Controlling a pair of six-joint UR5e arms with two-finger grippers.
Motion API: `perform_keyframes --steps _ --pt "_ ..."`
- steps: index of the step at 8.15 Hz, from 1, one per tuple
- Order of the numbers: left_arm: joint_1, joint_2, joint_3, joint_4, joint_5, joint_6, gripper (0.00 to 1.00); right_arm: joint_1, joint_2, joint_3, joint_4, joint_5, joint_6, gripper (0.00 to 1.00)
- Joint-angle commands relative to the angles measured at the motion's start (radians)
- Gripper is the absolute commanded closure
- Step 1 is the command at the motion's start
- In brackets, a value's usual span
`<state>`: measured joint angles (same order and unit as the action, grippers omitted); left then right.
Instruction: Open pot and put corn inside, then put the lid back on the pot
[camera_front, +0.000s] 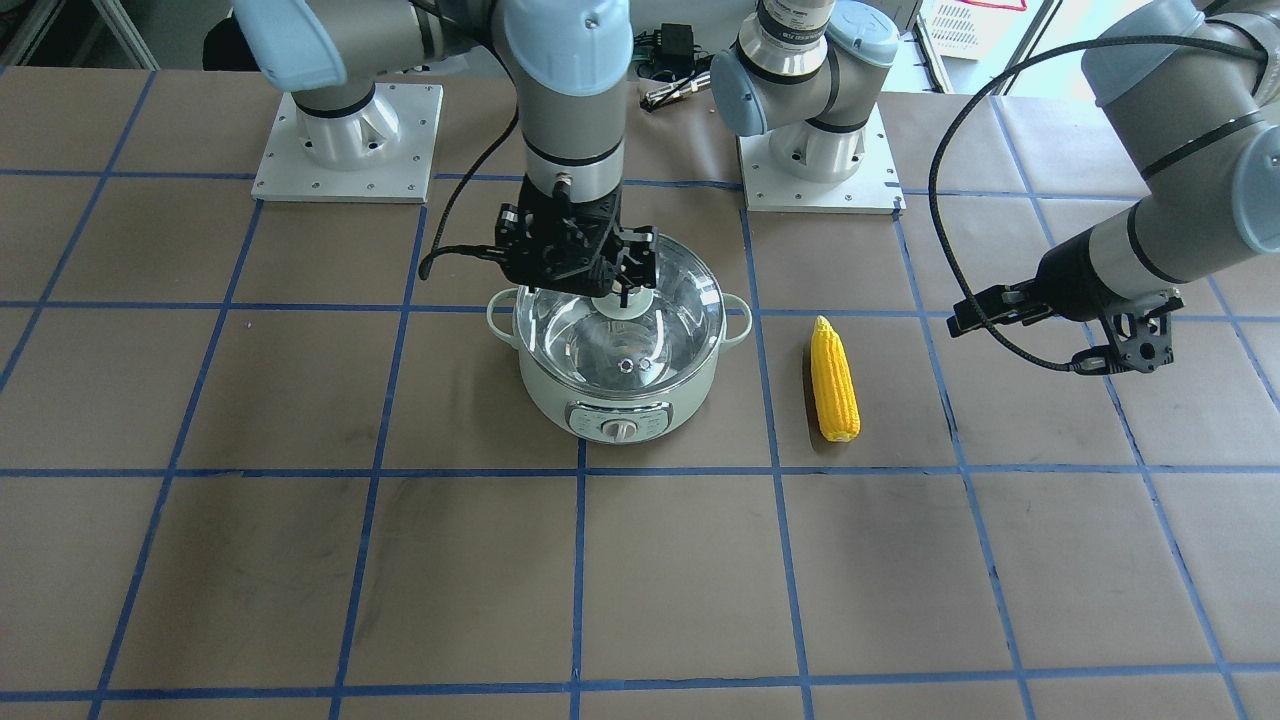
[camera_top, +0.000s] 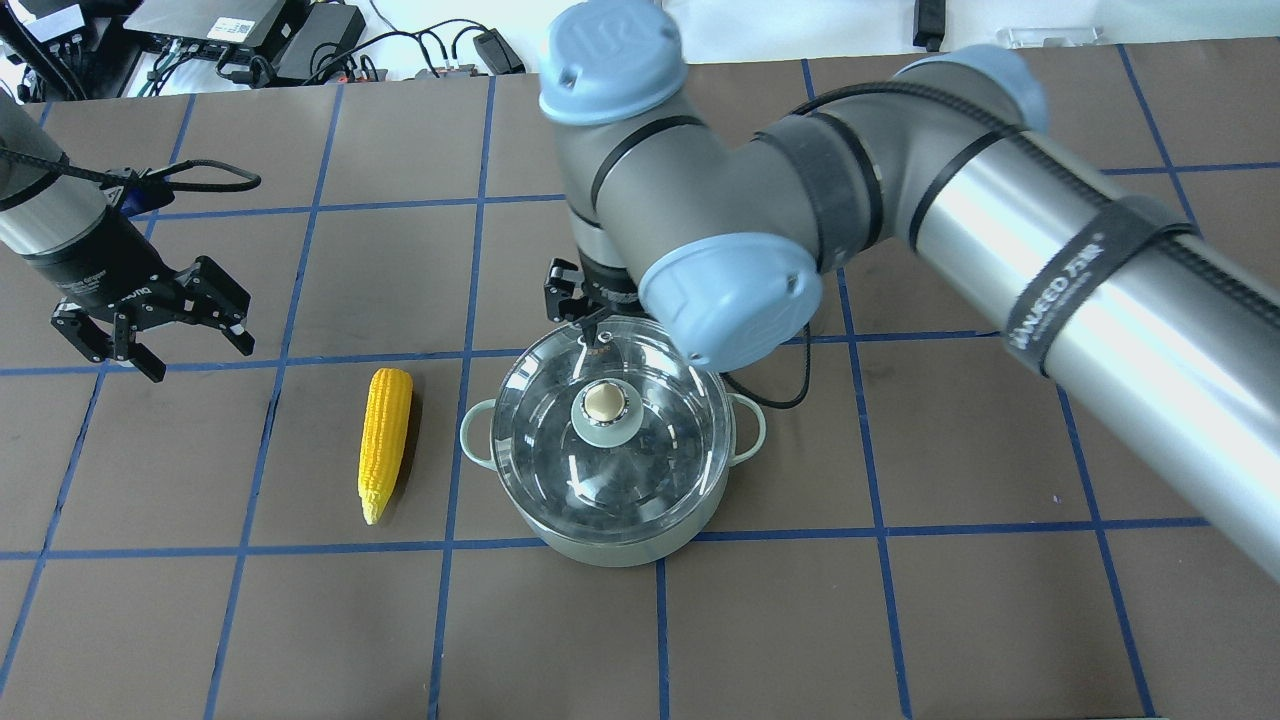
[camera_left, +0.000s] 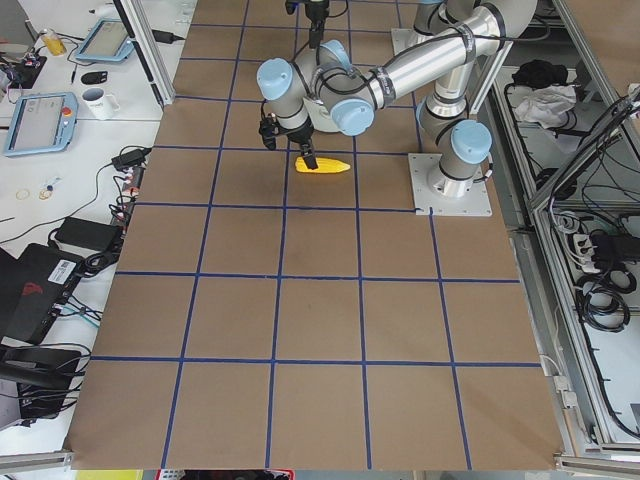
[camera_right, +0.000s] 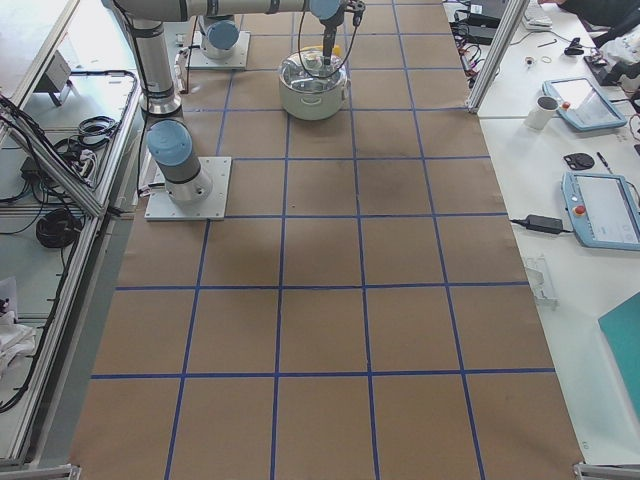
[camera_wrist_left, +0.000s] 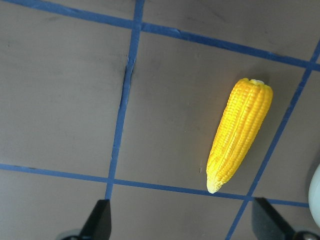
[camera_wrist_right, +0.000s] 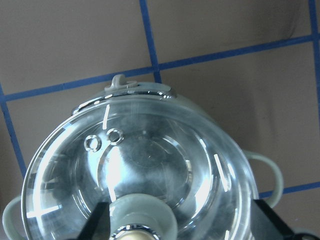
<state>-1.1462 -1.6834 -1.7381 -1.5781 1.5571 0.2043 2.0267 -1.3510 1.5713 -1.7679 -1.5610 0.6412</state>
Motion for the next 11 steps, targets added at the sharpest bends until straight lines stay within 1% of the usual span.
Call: perform_keyframes --steps 1,2,3,4,5,6,7,9,10,11 --pt "-0.036 0.038 -0.072 0.068 0.004 -0.143 0.00 0.078 0.072 0.025 -0.036 0.006 0.132 0.00" --pt "-0.111 0.036 -0.095 0.172 0.006 -0.091 0.00 0.078 0.073 0.026 -0.038 0.006 0.133 0.00" --pt "-0.178 0.024 -0.162 0.310 0.001 -0.006 0.00 0.078 0.073 0.026 -0.036 0.004 0.132 0.00" --pt "-0.222 0.025 -0.237 0.398 -0.006 0.053 0.00 0.078 0.073 0.026 -0.035 0.006 0.129 0.21" --pt "-0.239 0.031 -0.285 0.406 -0.012 0.061 0.00 0.078 0.072 0.026 -0.032 0.007 0.120 0.35" --pt "-0.239 0.030 -0.308 0.447 -0.043 0.154 0.00 0.076 0.070 0.026 -0.027 0.034 0.105 0.39" --pt "-0.237 0.025 -0.325 0.498 -0.069 0.202 0.00 0.076 0.067 0.024 -0.030 0.035 0.101 0.40" --pt "-0.219 -0.004 -0.342 0.515 -0.074 0.202 0.00 0.076 0.063 0.024 -0.027 0.035 0.100 0.43" --pt "-0.190 -0.043 -0.345 0.591 -0.071 0.201 0.00 0.076 0.063 0.024 -0.025 0.035 0.100 0.46" --pt "-0.158 -0.080 -0.353 0.610 -0.071 0.190 0.00 0.075 0.061 0.021 -0.025 0.035 0.098 0.49"
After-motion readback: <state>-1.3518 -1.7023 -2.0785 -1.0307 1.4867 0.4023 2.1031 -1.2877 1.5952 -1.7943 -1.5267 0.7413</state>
